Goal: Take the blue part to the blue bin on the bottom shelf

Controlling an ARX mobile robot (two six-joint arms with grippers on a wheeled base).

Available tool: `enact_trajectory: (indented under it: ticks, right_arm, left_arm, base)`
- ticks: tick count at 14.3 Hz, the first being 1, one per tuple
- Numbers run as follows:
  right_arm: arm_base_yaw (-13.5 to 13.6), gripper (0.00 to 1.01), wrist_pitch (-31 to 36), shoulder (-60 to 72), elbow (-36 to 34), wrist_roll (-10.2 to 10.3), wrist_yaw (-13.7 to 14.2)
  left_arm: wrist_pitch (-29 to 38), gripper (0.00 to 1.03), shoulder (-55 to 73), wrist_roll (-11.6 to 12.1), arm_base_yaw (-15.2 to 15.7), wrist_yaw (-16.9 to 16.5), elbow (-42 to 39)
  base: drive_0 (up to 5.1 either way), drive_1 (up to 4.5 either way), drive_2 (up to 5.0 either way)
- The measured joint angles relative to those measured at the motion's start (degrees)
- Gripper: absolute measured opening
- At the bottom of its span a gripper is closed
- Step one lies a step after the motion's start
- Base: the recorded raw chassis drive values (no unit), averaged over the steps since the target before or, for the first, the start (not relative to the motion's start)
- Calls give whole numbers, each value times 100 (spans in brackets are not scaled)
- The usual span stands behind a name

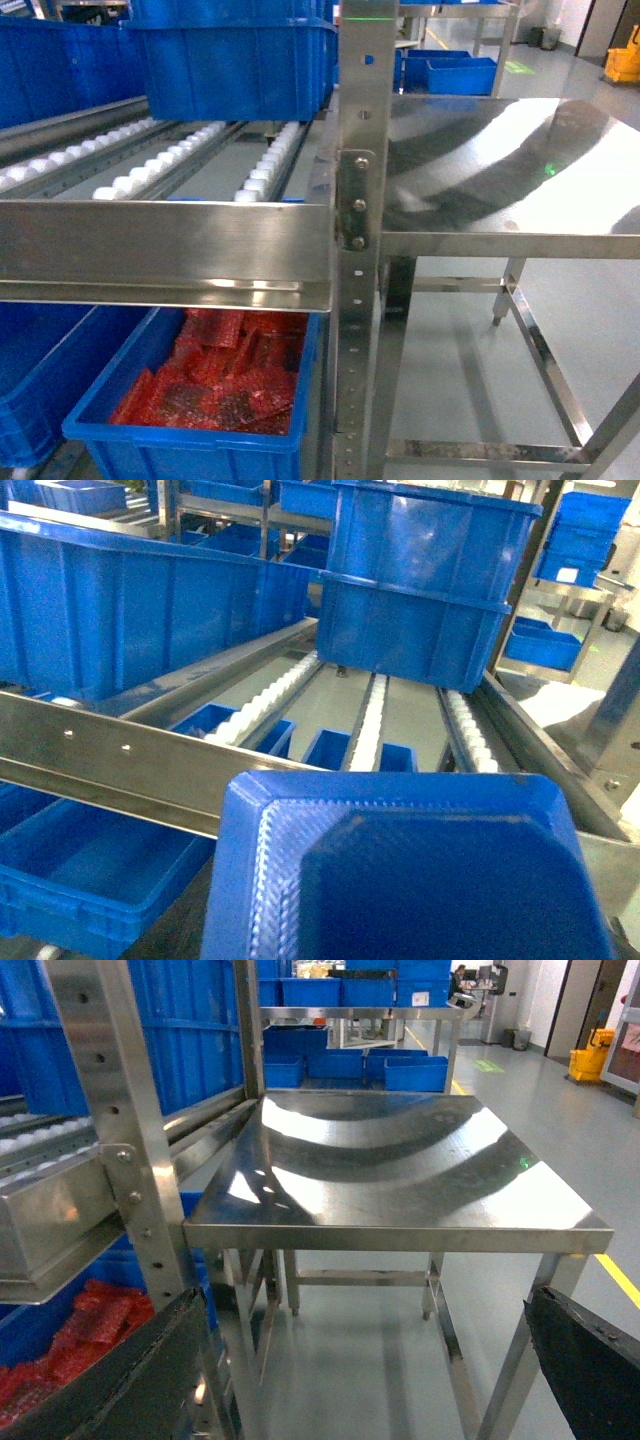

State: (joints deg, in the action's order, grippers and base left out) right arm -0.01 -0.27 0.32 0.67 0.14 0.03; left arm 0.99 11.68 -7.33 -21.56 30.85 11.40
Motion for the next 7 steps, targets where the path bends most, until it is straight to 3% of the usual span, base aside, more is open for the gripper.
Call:
enact_trajectory:
  ticks: [7]
  right_arm:
    - [0,98,-4,0,0,2,-2]
  left_arm:
    - [2,43,-2,-2,0,-2,0]
  base:
    - [-502,238,238]
